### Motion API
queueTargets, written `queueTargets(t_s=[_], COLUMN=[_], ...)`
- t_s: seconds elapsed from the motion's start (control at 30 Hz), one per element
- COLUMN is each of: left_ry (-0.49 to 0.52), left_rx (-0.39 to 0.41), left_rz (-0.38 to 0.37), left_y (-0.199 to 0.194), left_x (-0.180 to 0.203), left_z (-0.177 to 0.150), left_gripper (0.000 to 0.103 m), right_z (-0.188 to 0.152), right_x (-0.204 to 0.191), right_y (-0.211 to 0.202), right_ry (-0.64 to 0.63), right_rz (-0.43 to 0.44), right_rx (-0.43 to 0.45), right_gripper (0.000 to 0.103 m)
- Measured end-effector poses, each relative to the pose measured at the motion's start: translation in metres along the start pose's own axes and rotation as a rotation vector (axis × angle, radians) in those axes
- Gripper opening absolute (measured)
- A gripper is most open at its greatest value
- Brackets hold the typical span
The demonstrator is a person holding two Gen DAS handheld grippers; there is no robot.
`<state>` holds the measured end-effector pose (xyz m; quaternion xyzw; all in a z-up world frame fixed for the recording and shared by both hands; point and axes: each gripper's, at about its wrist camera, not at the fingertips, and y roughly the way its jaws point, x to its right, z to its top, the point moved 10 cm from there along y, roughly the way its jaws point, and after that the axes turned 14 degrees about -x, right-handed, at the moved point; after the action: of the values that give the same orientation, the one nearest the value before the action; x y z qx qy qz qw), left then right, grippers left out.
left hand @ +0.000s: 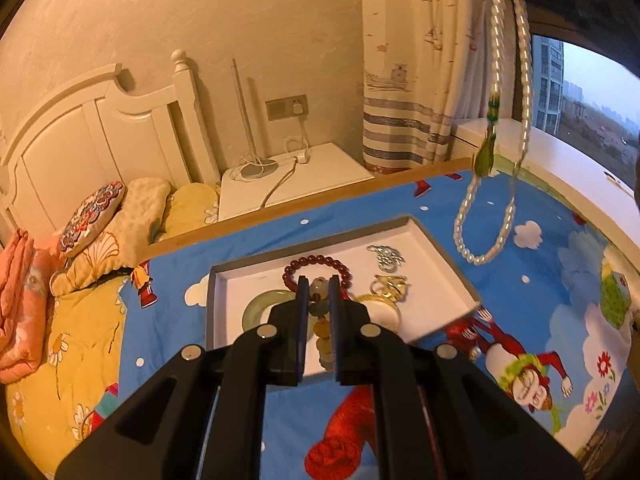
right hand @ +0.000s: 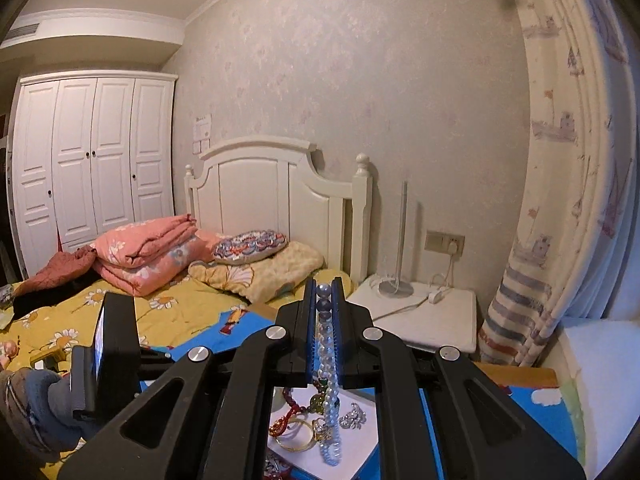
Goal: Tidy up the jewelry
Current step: 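Lift the pearl necklace with the right tool into the box while the left tool drops the bead bracelet there, then grasp the flower brooch with the right tool while the left tool grasps the gold ring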
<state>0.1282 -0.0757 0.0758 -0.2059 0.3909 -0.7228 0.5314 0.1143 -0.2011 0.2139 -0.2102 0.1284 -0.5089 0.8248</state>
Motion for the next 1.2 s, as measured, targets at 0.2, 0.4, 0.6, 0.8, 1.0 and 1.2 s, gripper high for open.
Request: queueTargets(t_s=[0.2, 0.4, 0.6, 0.8, 1.0, 1.2], left_ry=[-0.033, -0.074, -0.112, -0.156, -0.183, -0.246], left_rx=[-0.031, -0.077, -0.119, -0.11, -0.11, -0.077], left_rz=[0.013, 0.042, 0.07, 0.098, 0.127, 0.123], left_y=[0.038, 0.083, 0.111, 0.11, 0.097, 0.067], left_x=[-0.013, -0.028, -0.043, -0.06, -0.072, -0.084], left_z=[0.011, 0.011, 0.002, -0.008, -0.021, -0.045], left_gripper=[0.009, 0.009, 0.012, 0.068, 0.081, 0.09], right_z=[-0.029, -0.082, -0.135, -0.157, -0.151, -0.161], right_x=[0.013, 0.022, 0.018, 0.027, 0.038, 0.051], right_y=[0.056, 0.12, 0.172, 0.177, 0.147, 0.107], right_ry=[0.025, 0.06, 0.081, 0.169, 0.178, 0.178], right_rz=[-0.004, 0.006, 0.037, 0.059, 0.045, 0.026], right_rx=[-0.115, -0.275, -0.439, -0.471, -0.421, -0.393], right_gripper=[0.009, 0.009, 0.011, 0.044, 0.052, 0.052])
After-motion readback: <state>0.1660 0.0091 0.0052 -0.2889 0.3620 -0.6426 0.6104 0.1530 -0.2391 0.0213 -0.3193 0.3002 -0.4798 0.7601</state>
